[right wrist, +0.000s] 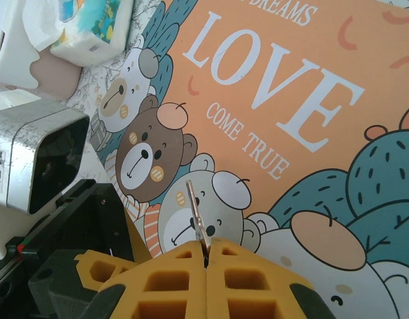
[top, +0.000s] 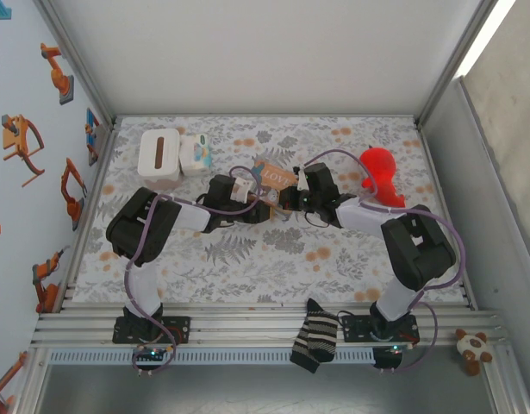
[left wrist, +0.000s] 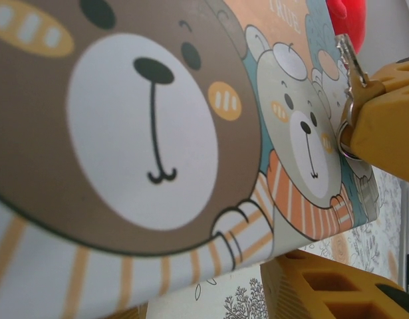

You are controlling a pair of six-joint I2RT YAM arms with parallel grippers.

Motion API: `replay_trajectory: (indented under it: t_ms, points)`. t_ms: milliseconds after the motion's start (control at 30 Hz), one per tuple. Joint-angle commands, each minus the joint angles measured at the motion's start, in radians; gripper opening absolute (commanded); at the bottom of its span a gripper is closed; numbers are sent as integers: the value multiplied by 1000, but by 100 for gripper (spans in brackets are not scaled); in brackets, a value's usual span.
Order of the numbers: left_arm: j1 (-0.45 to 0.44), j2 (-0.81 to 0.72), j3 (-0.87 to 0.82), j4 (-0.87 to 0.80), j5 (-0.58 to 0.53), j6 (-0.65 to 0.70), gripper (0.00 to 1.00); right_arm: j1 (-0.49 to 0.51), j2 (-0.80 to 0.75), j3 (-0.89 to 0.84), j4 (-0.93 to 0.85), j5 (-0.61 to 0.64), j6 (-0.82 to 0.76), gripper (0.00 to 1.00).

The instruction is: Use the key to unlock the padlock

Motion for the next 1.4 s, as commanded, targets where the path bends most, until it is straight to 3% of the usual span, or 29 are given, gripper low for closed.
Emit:
replay_trajectory:
  t_ms: [0, 433, 800, 933, 1133, 1367]
  points:
    - [-16, 10, 31, 1, 27, -42, 45, 0, 17, -32, -69, 20, 0, 0]
    - [-16, -10, 22, 32, 28, -115, 34, 3, -40, -47, -14, 26, -19, 0]
    - [-28, -43, 24, 6, 27, -242, 29, 10, -327, -235, 27, 98, -148, 0]
    - [-34, -50, 36, 2, 46, -305, 29, 74, -426, -354, 62, 141, -208, 0]
    - [-42, -71, 65, -75, 65, -374, 28, 167, -478, -485, 160, 248, -298, 0]
    - [-57, -104, 157, -355, 61, -318, 28, 218, -397, -540, 306, 348, -414, 0]
